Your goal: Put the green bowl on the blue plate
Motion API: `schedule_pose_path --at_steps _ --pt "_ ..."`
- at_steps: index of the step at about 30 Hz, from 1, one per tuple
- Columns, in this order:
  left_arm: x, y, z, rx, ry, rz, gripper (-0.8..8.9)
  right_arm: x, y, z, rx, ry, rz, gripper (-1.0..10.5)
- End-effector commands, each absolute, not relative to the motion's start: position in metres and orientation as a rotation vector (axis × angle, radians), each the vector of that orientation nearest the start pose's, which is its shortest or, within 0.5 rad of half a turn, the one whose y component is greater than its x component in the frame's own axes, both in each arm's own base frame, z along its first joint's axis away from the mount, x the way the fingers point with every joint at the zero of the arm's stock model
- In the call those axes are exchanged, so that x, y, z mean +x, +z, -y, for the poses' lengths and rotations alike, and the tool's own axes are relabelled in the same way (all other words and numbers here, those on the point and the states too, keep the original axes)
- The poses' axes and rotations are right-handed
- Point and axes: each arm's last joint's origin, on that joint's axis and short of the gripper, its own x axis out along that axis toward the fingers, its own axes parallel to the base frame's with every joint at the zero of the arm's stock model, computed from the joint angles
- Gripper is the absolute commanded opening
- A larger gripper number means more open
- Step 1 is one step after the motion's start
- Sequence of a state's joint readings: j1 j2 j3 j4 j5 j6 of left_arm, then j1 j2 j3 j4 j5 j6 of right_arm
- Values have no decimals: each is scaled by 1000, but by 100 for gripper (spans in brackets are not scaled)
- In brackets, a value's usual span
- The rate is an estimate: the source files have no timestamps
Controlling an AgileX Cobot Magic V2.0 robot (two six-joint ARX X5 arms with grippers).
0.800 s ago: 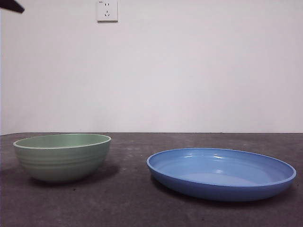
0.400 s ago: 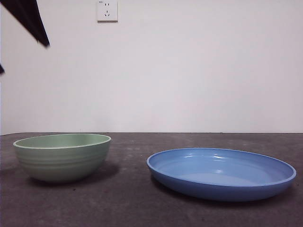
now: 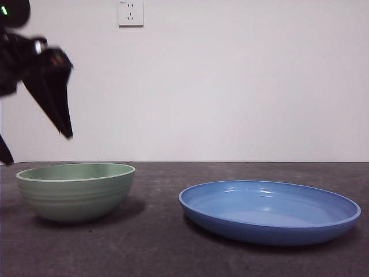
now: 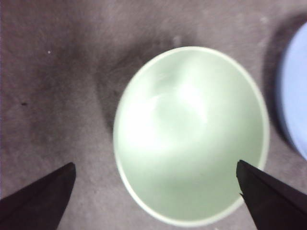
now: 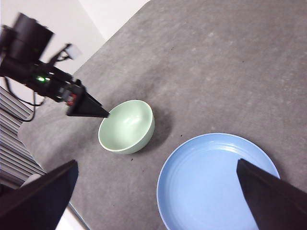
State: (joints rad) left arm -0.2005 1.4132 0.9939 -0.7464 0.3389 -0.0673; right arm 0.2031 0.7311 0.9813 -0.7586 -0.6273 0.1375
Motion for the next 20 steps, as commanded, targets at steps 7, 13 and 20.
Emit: schedule_pose_path --at_steps 7,13,20 --pt "283 197 68 -130 -431 -1279 645 120 360 -43 226 786 -547 648" --pt "290 188 69 -142 -421 -1280 495 120 360 -43 226 786 -547 648" --pt "290 188 69 -141 -422 -1274 171 120 360 -43 226 786 -547 648"
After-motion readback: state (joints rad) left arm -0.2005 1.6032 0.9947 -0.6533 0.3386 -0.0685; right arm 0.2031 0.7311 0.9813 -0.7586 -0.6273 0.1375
